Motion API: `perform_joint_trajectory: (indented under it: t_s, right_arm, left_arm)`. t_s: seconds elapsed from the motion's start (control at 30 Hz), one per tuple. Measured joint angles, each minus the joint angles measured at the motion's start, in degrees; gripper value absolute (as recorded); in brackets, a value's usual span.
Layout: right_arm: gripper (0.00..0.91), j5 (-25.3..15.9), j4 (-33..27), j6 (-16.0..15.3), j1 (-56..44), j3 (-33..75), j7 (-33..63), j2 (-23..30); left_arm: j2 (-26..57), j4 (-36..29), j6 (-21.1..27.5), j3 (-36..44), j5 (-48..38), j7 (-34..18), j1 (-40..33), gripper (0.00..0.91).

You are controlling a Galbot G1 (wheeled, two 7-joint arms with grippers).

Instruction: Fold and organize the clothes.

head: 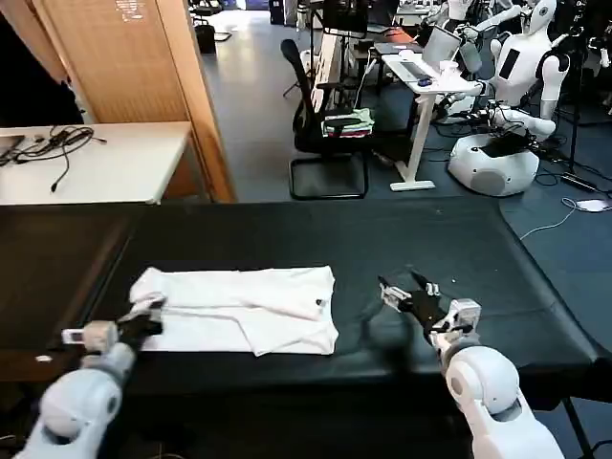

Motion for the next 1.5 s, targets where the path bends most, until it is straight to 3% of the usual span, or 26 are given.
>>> perform_joint_trajectory:
  t_s: [0.2, 0.5, 1.1, 1.13, 1.3, 1.5]
  right_arm:
    - [0.878, -0.1, 0.2, 0.0, -0.7, 0.9, -0.1, 0.1]
    - [0.878, -0.1, 0.7, -0.2, -0.8, 0.5, -0.3, -0.1]
    - [0.878, -0.1, 1.0, -0.5, -0.9, -0.9, -0.5, -0.8]
    - [0.878, -0.1, 1.1, -0.6, -0.8, -1.0, -0.5, -1.0]
    - [0.878, 0.3, 1.1, -1.1, -0.2, -1.8, -1.0, -1.9]
    - [0.878, 1.4, 1.1, -1.4, 1.4, -4.5, -1.9, -4.6]
  left_arm:
    - [-3.7, -3.9, 0.7, 8.7, -1.3, -1.0, -3.4, 0.000]
    - [-8.8, -1.7, -0.1, 16.5, 2.0, -0.8, -6.3, 0.000]
    - [-13.6, 4.4, -2.9, 20.1, 6.9, 0.0, -8.1, 0.000]
    - [-13.9, 4.5, -3.0, 20.3, 7.1, 0.0, -7.9, 0.878]
    - [-15.0, 5.1, -4.1, 21.0, 6.9, 0.7, -7.3, 0.878]
    - [-16.3, 4.1, -3.6, 20.9, -1.3, -0.3, -7.3, 0.878]
